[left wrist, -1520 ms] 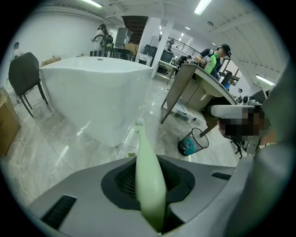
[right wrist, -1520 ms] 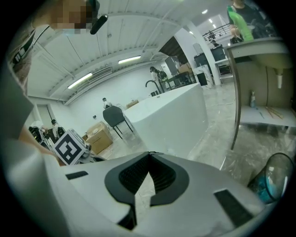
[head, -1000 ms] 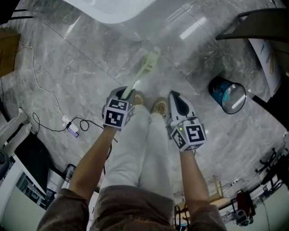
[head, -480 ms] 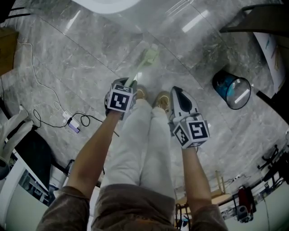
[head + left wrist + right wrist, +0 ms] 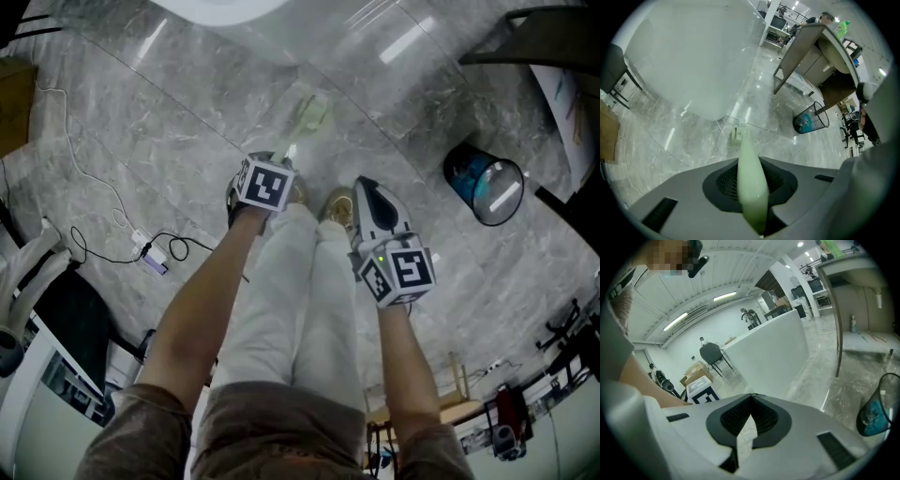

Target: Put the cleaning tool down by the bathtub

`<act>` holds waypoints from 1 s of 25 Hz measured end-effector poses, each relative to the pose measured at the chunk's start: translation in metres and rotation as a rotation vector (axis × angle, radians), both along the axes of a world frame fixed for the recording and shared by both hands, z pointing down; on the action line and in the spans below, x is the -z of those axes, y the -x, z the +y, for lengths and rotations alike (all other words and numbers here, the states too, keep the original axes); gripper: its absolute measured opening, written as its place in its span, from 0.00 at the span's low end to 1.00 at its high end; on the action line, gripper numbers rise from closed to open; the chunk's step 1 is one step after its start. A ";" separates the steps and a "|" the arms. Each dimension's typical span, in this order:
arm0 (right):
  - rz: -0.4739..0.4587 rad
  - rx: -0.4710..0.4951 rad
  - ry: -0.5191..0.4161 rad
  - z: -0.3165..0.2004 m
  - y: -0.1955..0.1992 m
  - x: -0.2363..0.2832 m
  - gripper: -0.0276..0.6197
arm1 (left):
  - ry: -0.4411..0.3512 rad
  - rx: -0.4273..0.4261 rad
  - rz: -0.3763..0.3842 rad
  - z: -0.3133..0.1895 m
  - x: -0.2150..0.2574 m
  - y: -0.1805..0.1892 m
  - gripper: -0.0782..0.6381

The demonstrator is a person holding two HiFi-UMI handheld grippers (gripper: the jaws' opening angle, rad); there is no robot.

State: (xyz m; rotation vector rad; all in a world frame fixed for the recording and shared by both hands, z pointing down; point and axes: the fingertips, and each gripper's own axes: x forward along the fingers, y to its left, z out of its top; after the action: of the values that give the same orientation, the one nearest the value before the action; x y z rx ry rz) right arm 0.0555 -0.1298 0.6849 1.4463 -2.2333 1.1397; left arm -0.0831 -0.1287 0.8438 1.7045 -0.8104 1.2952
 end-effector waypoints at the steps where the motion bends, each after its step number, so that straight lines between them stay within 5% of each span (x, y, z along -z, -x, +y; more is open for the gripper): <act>1: -0.001 0.000 0.001 0.000 0.000 0.000 0.04 | 0.008 -0.003 -0.005 -0.002 -0.002 -0.001 0.22; 25: -0.034 -0.001 0.026 -0.014 -0.011 -0.015 0.04 | 0.160 0.002 -0.094 -0.035 -0.038 -0.025 0.22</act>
State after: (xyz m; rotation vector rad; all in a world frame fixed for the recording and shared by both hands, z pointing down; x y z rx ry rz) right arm 0.0663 -0.1441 0.7002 1.4283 -2.2318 1.1986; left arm -0.0581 -0.1633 0.8817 1.5261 -0.7403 1.4089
